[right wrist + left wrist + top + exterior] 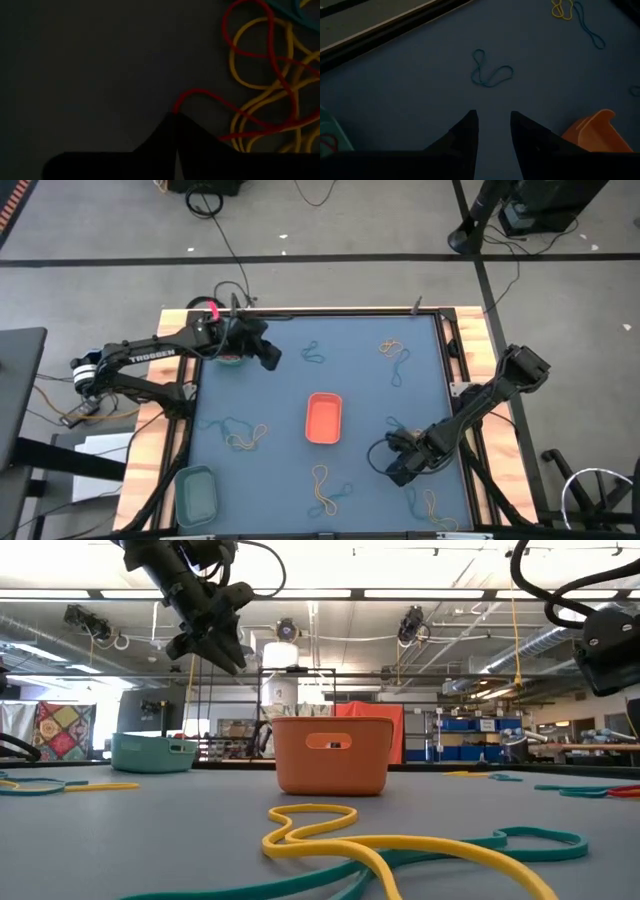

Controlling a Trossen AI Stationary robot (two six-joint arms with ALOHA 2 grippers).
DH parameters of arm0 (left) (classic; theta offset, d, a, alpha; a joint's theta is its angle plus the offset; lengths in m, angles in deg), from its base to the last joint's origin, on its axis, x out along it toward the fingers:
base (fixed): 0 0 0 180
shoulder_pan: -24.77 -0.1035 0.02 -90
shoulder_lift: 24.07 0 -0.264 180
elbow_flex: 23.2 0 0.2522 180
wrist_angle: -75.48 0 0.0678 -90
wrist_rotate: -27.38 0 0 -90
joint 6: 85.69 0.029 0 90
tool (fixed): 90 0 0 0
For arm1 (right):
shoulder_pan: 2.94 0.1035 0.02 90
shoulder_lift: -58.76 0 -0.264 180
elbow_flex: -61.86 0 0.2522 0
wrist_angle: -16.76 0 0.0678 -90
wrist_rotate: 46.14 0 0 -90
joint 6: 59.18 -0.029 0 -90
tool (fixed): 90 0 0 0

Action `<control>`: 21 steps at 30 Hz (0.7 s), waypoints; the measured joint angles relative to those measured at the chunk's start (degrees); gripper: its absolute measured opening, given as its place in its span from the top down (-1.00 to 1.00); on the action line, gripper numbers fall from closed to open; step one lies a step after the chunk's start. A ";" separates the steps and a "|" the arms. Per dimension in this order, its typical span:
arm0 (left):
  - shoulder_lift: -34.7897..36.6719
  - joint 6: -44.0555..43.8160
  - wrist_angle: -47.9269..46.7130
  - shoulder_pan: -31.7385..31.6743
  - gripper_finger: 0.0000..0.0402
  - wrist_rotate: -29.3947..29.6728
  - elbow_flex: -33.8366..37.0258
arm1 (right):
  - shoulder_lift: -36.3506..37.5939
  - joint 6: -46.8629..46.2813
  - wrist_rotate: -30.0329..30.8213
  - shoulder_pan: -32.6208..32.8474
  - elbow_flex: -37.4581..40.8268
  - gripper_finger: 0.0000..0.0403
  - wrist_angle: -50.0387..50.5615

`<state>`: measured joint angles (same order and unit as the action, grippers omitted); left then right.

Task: Sort rubber bands into baskets
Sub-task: Put the red rubber band into the green bin

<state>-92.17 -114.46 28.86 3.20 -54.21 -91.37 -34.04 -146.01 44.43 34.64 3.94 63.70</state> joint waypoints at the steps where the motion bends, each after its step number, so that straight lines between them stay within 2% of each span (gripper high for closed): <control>1: 0.00 -0.02 0.06 0.17 0.42 0.07 0.00 | 0.02 0.82 0.00 -0.07 -0.38 0.95 0.62; 10: -0.08 -0.24 0.97 1.75 0.42 0.41 0.02 | 5.05 4.99 2.27 -1.10 -5.84 0.98 5.62; 16: -0.24 3.87 9.16 5.61 0.42 -0.09 0.02 | 9.35 8.68 5.30 -5.34 -7.95 0.99 6.29; 21: -0.24 4.32 14.49 7.42 0.42 -0.09 0.04 | 10.44 7.76 6.09 -8.86 -8.04 0.95 9.32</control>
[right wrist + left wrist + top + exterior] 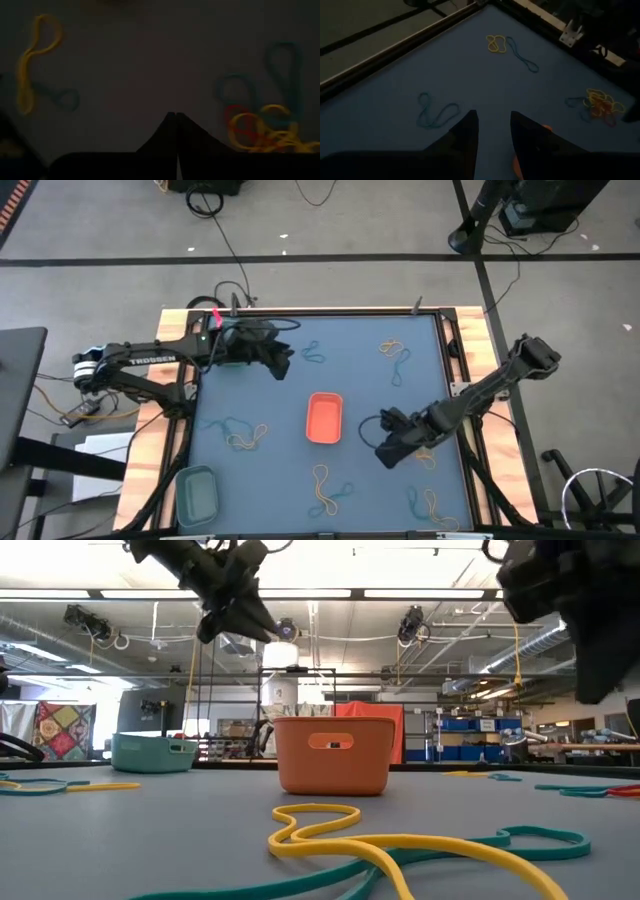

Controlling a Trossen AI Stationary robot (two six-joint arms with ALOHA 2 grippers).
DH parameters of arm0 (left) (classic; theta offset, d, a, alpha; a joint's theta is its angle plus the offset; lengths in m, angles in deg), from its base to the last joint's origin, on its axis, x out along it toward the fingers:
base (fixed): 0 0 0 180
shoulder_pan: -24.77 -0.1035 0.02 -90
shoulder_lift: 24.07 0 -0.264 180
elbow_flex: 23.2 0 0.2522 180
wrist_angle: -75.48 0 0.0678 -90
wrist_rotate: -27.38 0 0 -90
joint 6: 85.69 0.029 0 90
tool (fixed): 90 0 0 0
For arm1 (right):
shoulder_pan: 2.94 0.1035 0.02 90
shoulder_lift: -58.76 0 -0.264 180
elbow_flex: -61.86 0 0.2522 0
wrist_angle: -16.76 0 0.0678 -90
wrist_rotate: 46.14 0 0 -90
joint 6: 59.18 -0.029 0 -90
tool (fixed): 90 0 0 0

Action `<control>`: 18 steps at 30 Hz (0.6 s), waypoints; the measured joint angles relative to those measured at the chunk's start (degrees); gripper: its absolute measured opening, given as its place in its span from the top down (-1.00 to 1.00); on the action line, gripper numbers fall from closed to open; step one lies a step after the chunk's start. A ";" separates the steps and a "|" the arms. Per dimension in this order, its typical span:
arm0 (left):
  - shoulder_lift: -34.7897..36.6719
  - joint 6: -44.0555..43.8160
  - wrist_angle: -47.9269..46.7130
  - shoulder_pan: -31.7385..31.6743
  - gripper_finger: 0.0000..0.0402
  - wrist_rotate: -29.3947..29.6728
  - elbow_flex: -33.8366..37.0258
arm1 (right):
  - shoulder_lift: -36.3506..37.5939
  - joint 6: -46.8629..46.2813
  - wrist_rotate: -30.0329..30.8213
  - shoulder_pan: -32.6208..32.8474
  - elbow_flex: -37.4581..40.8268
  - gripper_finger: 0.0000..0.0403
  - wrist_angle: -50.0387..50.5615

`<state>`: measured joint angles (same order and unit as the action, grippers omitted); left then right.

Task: Sort rubber bands into baskets
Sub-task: Put the red rubber band into the green bin

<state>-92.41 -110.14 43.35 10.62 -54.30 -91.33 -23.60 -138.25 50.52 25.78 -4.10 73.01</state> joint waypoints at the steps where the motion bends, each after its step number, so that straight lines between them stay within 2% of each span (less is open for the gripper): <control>1: 0.00 -0.02 -0.01 0.08 0.42 0.02 0.00 | -0.73 -0.06 -0.60 -0.38 -0.01 0.93 1.22; 7: 0.02 -1.47 -3.74 0.06 0.42 0.02 0.00 | -7.45 0.66 -7.67 -0.76 -0.01 0.69 2.39; 11: 0.02 -1.66 -6.81 0.37 0.42 0.07 0.00 | -10.76 -0.90 -9.50 -0.19 -0.01 0.57 2.34; 18: 0.02 -1.72 -7.34 0.45 0.42 0.20 0.00 | -14.18 -3.97 -11.74 0.50 -0.13 0.53 3.28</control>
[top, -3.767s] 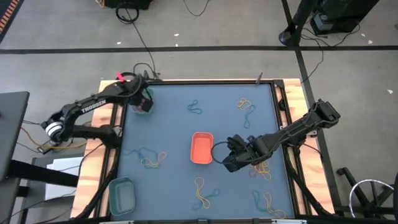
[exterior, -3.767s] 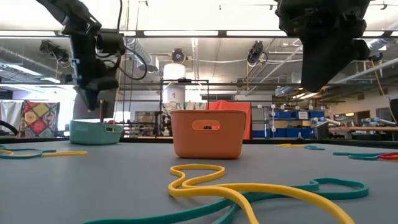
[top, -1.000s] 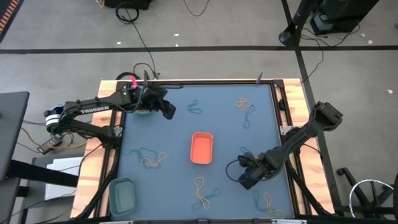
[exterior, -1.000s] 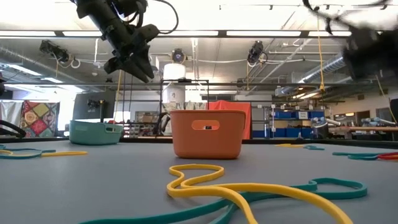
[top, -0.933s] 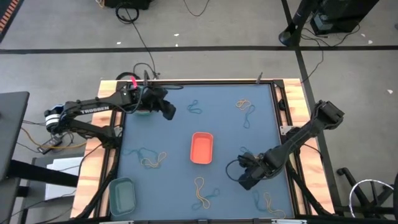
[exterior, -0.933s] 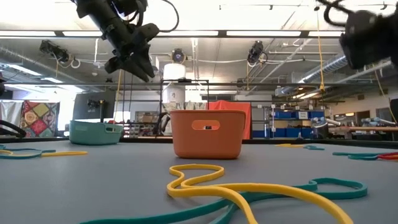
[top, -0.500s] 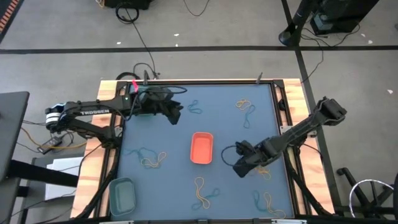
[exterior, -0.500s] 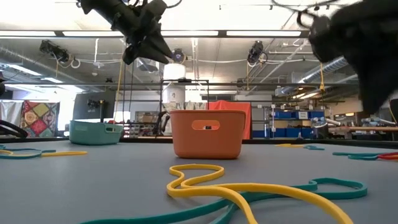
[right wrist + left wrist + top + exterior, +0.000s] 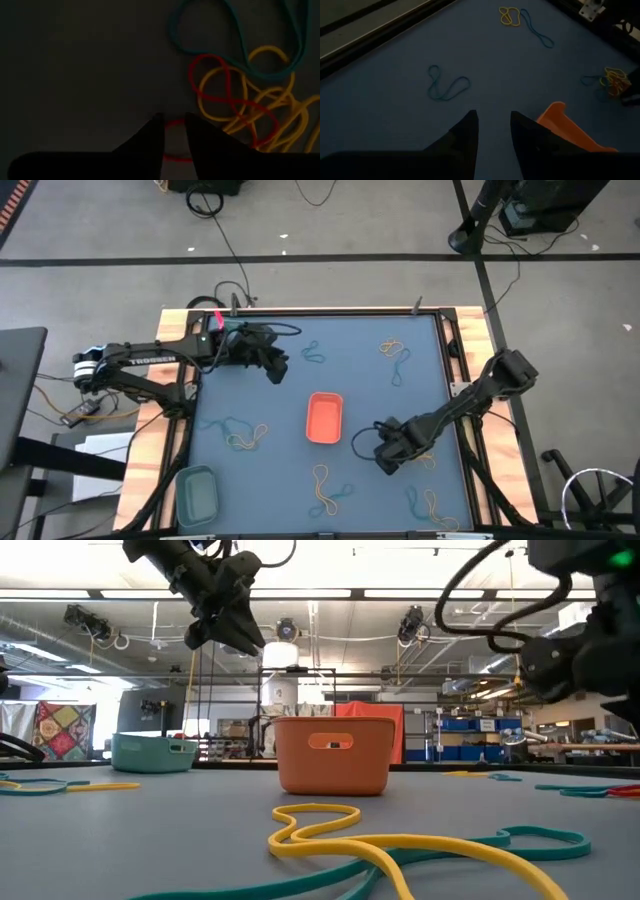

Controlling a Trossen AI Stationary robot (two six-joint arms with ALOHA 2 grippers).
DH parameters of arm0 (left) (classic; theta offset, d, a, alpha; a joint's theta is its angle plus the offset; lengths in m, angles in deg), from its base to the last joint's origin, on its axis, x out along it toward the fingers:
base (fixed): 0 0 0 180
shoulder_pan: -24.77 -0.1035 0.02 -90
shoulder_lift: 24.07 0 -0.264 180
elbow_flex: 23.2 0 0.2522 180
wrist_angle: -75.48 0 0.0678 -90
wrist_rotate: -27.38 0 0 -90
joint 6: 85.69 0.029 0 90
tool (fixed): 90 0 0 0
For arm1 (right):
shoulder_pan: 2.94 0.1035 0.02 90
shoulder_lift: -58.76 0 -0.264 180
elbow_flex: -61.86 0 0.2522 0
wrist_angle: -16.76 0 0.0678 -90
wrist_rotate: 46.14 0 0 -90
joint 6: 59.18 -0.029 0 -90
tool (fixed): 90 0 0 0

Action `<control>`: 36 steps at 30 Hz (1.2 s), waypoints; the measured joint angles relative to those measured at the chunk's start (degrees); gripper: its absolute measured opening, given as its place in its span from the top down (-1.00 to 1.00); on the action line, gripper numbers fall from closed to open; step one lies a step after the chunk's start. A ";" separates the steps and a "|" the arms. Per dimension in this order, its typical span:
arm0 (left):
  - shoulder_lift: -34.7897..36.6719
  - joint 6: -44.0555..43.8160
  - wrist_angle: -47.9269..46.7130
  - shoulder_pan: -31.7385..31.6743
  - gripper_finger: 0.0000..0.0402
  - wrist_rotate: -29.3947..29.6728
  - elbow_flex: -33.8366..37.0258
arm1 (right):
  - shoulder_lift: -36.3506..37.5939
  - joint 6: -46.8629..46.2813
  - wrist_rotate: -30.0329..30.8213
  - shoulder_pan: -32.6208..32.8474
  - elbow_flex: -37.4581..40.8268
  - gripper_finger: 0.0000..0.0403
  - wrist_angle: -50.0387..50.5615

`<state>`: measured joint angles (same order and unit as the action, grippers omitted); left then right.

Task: Sort rubber bands into baskets
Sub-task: Put the red rubber band into the green bin

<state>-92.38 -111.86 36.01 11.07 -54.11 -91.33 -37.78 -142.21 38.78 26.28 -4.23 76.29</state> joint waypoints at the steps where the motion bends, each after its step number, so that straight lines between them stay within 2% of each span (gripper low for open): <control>1: 0.00 0.00 0.02 0.00 0.42 0.02 0.00 | 0.01 -0.91 -0.24 0.19 -0.03 0.53 0.25; 7: 0.00 0.20 0.07 0.00 0.42 0.06 0.00 | -0.20 -2.84 0.87 0.42 -0.02 0.57 0.61; 14: 0.00 0.07 0.01 0.00 0.42 0.20 0.00 | -0.55 -5.93 -4.69 1.54 -0.92 0.79 -0.07; 16: 0.00 0.01 -0.03 0.00 0.42 0.20 0.00 | -0.16 -8.21 -4.09 2.47 -1.98 0.81 1.02; 22: 0.00 0.10 0.01 0.00 0.42 0.20 0.00 | 0.02 -11.73 -1.82 3.77 -1.68 0.70 1.72; 29: 0.00 0.26 0.02 0.00 0.42 0.20 0.00 | 0.12 -12.35 -2.22 4.13 0.68 0.53 -2.21; 36: 0.00 0.26 -0.05 0.00 0.42 0.15 0.00 | 0.38 -13.41 -1.83 4.13 1.87 0.57 -4.09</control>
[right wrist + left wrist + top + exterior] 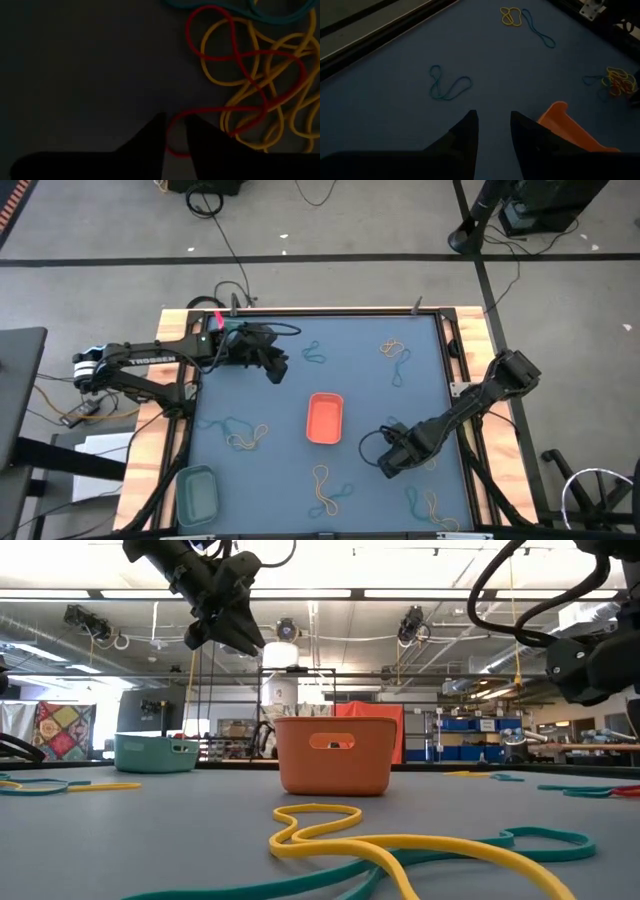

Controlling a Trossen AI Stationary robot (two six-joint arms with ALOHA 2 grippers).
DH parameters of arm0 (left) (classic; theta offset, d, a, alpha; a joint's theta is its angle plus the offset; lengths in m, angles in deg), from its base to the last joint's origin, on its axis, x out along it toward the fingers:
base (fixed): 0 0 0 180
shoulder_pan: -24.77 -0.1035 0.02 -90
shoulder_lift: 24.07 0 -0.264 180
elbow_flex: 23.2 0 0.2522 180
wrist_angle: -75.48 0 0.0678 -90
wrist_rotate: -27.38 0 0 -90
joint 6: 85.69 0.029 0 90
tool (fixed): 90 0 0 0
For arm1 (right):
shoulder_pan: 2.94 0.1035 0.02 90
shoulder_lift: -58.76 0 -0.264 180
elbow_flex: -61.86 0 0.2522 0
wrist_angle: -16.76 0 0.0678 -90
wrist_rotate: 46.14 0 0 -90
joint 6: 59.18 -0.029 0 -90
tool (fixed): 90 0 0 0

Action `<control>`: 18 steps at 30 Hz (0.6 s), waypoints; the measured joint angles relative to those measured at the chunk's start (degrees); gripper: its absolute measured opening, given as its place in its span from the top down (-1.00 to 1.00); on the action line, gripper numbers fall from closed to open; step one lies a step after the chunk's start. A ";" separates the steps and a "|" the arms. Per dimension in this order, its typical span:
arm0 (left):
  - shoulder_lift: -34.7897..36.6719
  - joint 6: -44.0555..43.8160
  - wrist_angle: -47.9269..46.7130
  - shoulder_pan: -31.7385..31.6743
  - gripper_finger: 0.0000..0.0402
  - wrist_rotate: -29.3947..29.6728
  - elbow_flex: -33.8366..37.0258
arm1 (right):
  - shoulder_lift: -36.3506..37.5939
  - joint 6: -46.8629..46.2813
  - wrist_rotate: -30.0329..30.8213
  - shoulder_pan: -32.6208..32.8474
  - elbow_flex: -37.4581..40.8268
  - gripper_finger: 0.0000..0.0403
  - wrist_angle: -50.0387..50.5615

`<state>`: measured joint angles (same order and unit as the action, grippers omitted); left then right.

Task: Sort rubber bands into baskets
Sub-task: Put the red rubber band into the green bin

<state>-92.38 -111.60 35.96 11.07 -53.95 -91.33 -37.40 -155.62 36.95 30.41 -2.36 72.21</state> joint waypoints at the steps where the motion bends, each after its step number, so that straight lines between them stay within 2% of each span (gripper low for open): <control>1: 0.00 0.01 -0.04 0.00 0.42 0.00 0.00 | -0.02 -0.03 -0.02 0.00 0.00 0.59 -0.07; 5: 0.00 0.04 -0.11 0.00 0.42 0.00 0.00 | -0.08 0.36 0.45 0.05 0.00 0.69 -0.10; 9: 0.00 0.04 -0.11 0.00 0.42 -0.02 0.00 | -0.11 1.39 1.93 0.14 0.01 0.93 -0.27; 11: 0.00 0.10 -0.04 0.00 0.42 -0.36 0.00 | -0.15 3.64 2.00 0.06 -0.06 0.95 -0.81; 16: -0.66 3.24 4.81 0.29 0.42 -9.37 -0.02 | 1.65 10.86 4.32 -2.00 -3.12 0.97 -4.30; 18: -1.47 3.39 6.65 0.85 0.42 -10.74 0.00 | 4.25 14.05 5.57 -3.47 -4.56 0.98 -3.09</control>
<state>-93.85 -108.21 42.61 11.93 -64.69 -91.33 -33.15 -141.57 42.52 26.95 -6.92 69.11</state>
